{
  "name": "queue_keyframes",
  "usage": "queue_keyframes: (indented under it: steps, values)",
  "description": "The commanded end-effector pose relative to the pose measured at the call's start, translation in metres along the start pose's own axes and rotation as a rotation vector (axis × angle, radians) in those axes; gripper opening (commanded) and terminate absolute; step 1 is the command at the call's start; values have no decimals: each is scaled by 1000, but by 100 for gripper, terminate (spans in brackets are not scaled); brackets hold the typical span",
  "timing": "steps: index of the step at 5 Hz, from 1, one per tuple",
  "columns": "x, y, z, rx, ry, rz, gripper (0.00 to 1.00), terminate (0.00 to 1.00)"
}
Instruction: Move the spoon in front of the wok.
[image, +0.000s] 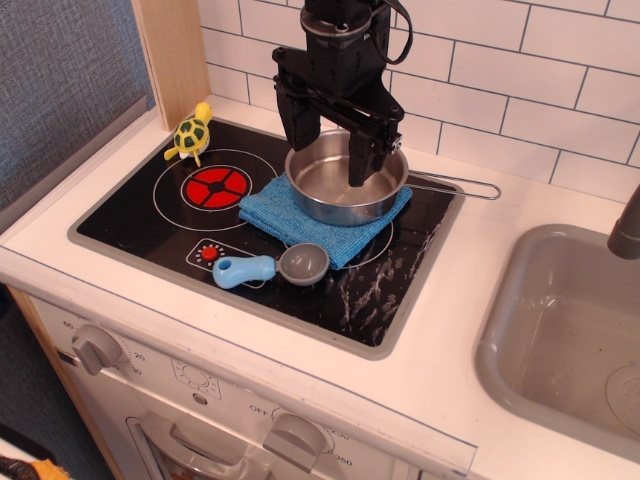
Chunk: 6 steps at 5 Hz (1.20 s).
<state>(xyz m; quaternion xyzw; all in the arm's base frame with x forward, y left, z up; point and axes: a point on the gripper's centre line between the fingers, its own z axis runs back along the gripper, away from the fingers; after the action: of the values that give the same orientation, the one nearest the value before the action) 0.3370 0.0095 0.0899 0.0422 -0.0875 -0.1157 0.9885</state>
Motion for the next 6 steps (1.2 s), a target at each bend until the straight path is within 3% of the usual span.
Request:
queue_keyframes:
  steps: [1,3,5,6]
  values:
    - [0,0,0,0,0,0,100,0]
    - [-7,-3,12,-6,35,-51,100,0]
    - [-29,-2,20,13,133,-224,100,0]
    - [-37,-2,22,10,141,-232,100,0]
